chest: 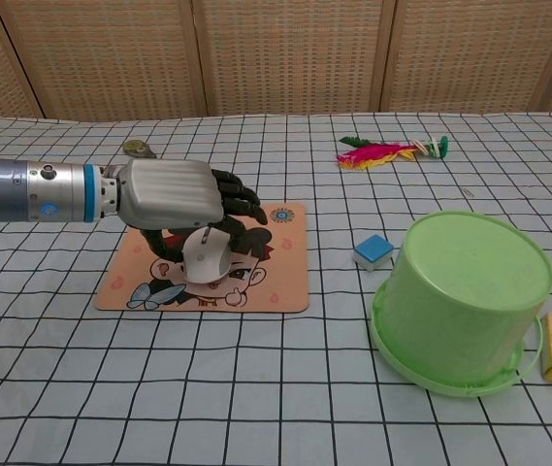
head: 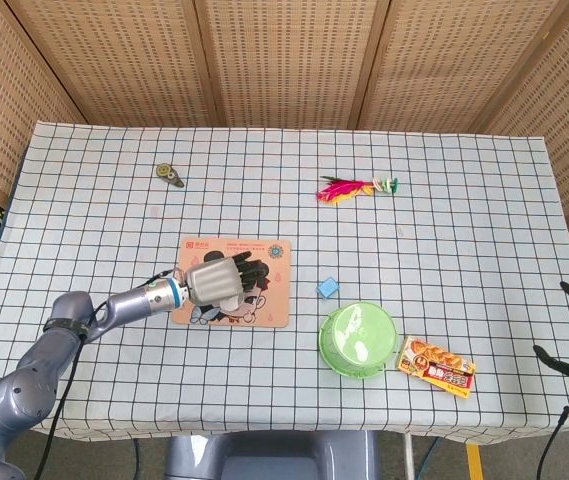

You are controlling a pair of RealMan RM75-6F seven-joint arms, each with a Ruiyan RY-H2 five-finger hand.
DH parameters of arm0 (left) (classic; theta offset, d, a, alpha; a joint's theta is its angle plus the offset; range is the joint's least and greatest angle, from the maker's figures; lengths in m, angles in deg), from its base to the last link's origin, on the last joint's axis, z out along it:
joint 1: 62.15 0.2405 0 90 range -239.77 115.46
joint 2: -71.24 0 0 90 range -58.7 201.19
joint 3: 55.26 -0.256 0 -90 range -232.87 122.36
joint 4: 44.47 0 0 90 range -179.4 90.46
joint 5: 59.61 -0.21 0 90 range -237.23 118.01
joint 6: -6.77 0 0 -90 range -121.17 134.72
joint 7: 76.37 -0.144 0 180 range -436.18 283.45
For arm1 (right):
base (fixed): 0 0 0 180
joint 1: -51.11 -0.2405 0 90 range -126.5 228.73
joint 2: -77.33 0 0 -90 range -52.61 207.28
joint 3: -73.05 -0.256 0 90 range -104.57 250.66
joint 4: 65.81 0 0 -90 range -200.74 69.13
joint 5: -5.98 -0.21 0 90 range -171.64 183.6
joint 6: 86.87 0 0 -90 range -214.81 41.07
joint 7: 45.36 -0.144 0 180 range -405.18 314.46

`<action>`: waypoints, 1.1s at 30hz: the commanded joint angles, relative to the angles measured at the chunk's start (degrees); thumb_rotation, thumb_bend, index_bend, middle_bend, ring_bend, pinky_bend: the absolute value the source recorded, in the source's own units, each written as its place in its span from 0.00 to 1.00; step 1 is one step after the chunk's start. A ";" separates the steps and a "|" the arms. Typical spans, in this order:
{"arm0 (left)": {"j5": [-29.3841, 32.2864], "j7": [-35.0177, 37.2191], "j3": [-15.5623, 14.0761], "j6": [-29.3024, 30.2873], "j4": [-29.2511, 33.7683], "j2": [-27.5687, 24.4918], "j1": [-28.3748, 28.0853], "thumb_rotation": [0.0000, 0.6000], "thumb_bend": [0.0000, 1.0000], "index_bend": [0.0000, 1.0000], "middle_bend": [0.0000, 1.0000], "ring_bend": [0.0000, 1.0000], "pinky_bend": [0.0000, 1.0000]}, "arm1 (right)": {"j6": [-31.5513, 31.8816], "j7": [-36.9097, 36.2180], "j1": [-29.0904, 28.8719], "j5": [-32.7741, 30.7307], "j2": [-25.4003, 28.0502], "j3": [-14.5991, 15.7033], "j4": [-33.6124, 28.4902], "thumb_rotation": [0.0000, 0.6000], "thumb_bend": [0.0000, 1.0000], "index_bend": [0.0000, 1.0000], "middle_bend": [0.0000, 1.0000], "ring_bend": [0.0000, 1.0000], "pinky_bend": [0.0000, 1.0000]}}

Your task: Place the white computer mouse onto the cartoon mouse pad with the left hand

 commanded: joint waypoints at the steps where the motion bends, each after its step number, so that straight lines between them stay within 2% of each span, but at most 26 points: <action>1: 0.56 -0.07 0.00 0.23 -0.16 -0.10 0.13 1.00 0.31 0.18 0.00 0.00 0.08 | 0.02 0.14 -0.03 0.15 -0.08 0.06 0.00 1.00 0.07 0.15 0.00 0.00 0.00; 6: 1.50 -0.65 0.18 1.53 0.11 -0.99 0.38 1.00 0.31 0.12 0.00 0.00 0.06 | 0.47 0.21 0.10 0.51 -0.07 0.11 -0.19 1.00 0.08 0.15 0.00 0.00 0.00; 13: 2.82 -1.63 0.58 5.90 3.71 -4.42 1.83 1.00 0.31 0.11 0.00 0.00 0.06 | 0.79 0.17 0.19 1.17 0.08 0.36 -0.62 1.00 0.08 0.15 0.00 0.00 0.00; 15: 5.41 -2.91 2.40 11.44 9.32 -8.03 5.69 1.00 0.31 0.11 0.00 0.00 0.06 | 0.83 -0.15 0.21 1.76 0.19 0.70 -0.91 1.00 0.08 0.15 0.00 0.00 0.00; 17: 7.72 -5.66 3.74 12.68 15.37 -10.76 8.06 1.00 0.30 0.12 0.00 0.00 0.06 | 0.67 -0.25 0.16 2.00 0.22 0.88 -0.98 1.00 0.08 0.15 0.00 0.00 0.00; 21: 13.39 -13.92 5.89 14.99 32.91 -17.45 14.50 1.00 0.30 0.12 0.00 0.00 0.06 | 0.36 -0.56 0.00 2.65 0.17 1.34 -1.05 1.00 0.07 0.15 0.00 0.00 0.00; 26: 21.09 -24.96 6.11 18.81 53.93 -23.50 24.44 1.00 0.26 0.13 0.00 0.00 0.05 | 0.18 -0.24 -0.28 3.85 -0.06 2.02 -1.09 1.00 0.08 0.15 0.00 0.00 0.00; 29: 24.72 -32.53 5.36 23.64 61.44 -24.42 31.30 1.00 0.24 0.11 0.00 0.00 0.02 | 0.45 1.01 -0.39 4.76 -0.27 2.45 -1.23 1.00 0.08 0.15 0.00 0.00 0.00; 33: 26.70 -37.78 5.24 28.60 65.26 -23.82 37.00 1.00 0.23 0.06 0.00 0.00 0.00 | 0.66 2.22 -0.41 5.15 -0.41 2.65 -1.45 1.00 0.08 0.14 0.00 0.00 0.00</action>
